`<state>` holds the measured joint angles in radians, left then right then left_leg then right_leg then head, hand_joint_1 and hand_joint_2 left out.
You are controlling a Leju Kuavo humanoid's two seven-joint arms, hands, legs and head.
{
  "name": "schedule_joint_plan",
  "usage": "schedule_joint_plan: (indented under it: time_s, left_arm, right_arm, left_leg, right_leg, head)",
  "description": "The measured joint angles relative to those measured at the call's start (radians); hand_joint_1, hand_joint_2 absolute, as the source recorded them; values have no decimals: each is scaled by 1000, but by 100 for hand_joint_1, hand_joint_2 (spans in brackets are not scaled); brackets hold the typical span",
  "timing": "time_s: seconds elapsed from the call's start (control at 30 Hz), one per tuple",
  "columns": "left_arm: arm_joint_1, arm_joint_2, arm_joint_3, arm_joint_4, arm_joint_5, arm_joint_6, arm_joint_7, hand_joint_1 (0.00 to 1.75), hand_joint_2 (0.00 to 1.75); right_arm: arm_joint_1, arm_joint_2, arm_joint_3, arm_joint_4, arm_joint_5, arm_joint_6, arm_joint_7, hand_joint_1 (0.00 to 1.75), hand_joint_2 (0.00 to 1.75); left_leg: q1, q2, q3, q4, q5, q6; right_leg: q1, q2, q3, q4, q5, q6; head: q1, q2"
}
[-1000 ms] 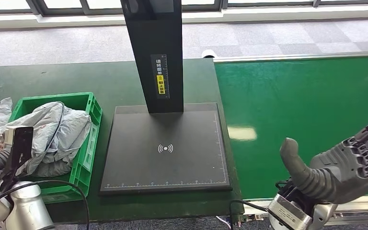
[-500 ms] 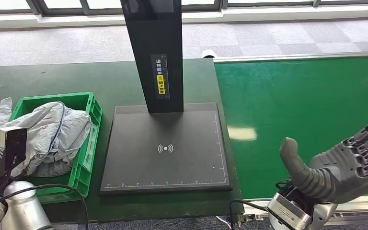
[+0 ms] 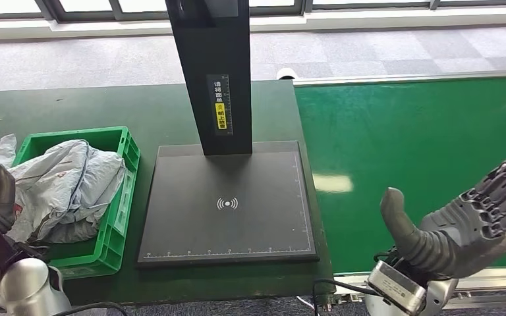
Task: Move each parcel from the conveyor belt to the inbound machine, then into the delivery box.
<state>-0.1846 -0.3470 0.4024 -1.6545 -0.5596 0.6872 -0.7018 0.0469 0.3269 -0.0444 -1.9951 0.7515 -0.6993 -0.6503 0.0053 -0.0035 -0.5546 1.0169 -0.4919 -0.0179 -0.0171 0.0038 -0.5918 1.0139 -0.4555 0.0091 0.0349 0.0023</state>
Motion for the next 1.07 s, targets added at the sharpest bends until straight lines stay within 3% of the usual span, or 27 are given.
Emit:
schedule_joint_plan:
  time_s: [0.2,0.37,0.7,1.07]
  left_arm:
    - [86,23,-304,23,178,-222,1,0,175]
    - [139,30,-455,66,308,-330,1,0,175]
    - [193,36,-572,138,359,-256,1,0,175]
    - [223,40,-617,158,361,-230,0,0,175]
  right_arm:
    - [-16,-11,112,245,-197,9,-47,0,175]
    - [-32,-26,245,422,-289,17,-48,0,175]
    - [-49,-31,306,595,-341,5,-48,0,175]
    - [-25,-31,309,634,-323,0,-48,0,175]
  left_leg:
    - [0,1,4,0,0,0]
    - [0,1,4,0,0,0]
    - [0,0,3,0,-1,0]
    - [0,0,3,0,-1,0]
  right_leg:
    - [0,1,0,0,0,0]
    - [1,1,0,0,0,0]
    - [0,0,-1,0,-1,-1]
    - [1,1,-1,0,-1,-1]
  head:
    - [0,0]
    - [0,0]
    - [0,0]
    - [0,0]
